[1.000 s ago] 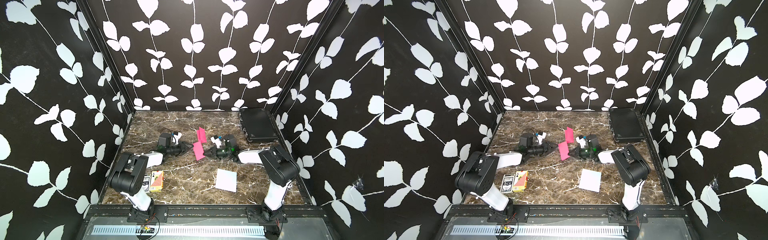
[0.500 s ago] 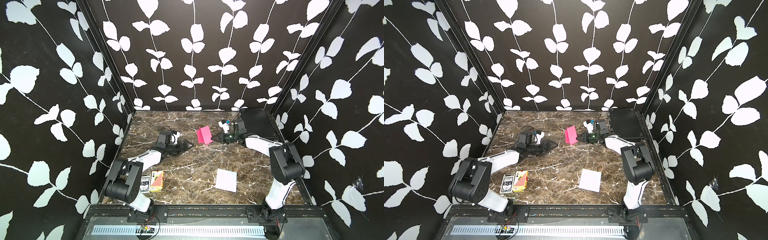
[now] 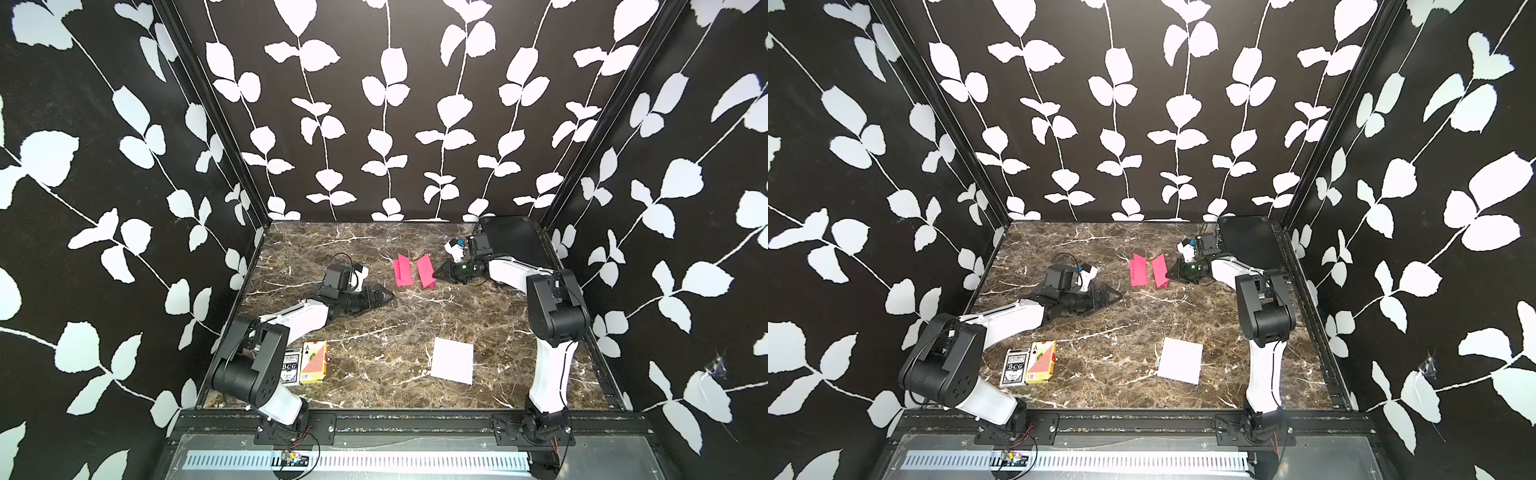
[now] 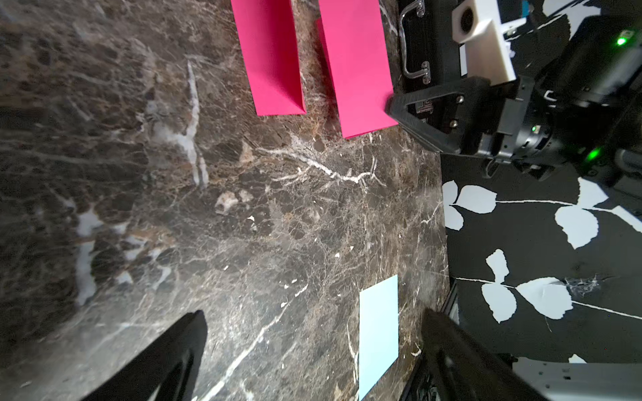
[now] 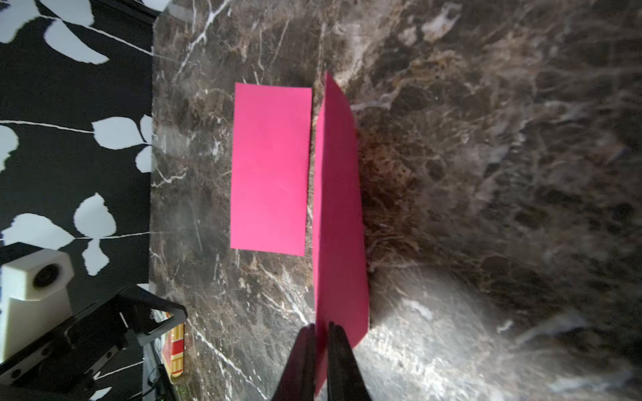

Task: Fold the square paper along the opposite sides
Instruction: Place the paper at the center of the board.

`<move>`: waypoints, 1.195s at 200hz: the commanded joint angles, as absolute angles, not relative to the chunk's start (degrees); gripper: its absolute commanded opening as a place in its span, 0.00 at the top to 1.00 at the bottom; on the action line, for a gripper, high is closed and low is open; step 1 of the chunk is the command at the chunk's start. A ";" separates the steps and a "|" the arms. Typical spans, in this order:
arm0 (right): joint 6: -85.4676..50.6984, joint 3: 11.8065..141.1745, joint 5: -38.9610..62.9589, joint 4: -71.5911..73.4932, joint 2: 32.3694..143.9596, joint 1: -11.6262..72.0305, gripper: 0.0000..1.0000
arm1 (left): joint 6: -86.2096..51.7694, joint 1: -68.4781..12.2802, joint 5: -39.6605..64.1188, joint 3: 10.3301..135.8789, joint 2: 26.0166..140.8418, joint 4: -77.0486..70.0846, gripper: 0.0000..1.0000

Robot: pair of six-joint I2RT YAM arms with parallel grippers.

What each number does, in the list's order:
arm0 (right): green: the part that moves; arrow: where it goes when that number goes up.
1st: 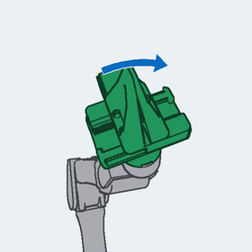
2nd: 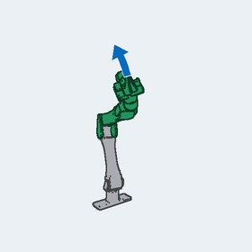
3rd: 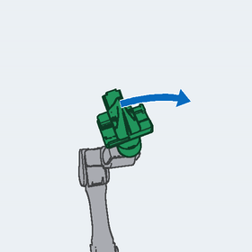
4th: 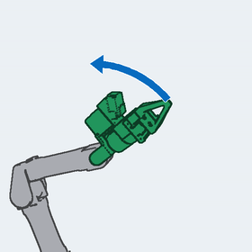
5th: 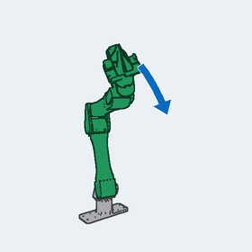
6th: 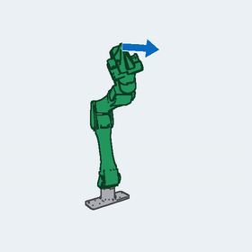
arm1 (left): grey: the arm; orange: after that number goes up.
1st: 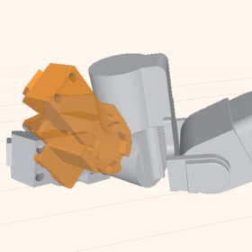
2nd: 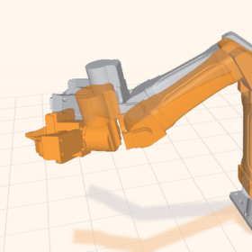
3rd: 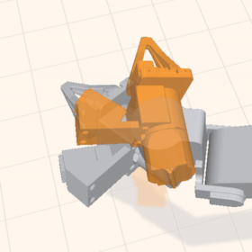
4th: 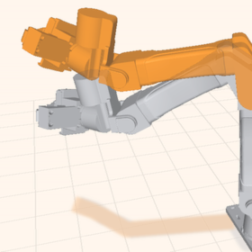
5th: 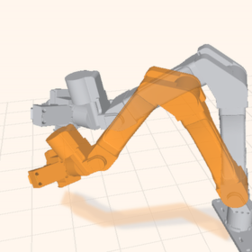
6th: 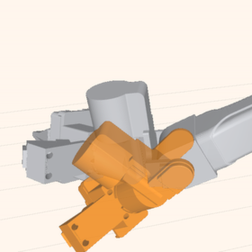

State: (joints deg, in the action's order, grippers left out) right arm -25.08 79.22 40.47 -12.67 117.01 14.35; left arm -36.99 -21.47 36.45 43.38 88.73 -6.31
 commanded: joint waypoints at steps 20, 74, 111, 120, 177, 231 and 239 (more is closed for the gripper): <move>-22.80 82.48 35.06 -16.01 118.19 14.50 0.87 | -36.30 -21.88 37.33 43.76 89.18 -8.21 0.01; -25.96 81.75 31.75 -13.14 119.53 14.59 0.89 | -36.01 -21.88 37.78 43.88 89.11 -7.67 0.01; -26.30 81.46 28.93 -12.38 119.79 15.18 0.89 | -36.19 -21.88 37.79 43.70 89.12 -7.95 0.01; -26.53 81.39 28.47 -11.97 119.95 15.39 0.89 | -36.29 -21.81 37.88 43.67 89.21 -8.00 0.01; -29.10 81.78 26.64 -9.21 121.10 16.57 0.89 | -36.55 -21.84 37.81 43.69 89.38 -8.10 0.01; -29.45 83.63 25.98 -9.67 122.56 17.61 0.87 | -36.45 -21.88 37.79 43.51 89.12 -7.89 0.01; -29.57 83.67 25.84 -9.67 122.61 17.60 0.87 | -36.47 -21.88 37.67 43.42 89.12 -7.91 0.01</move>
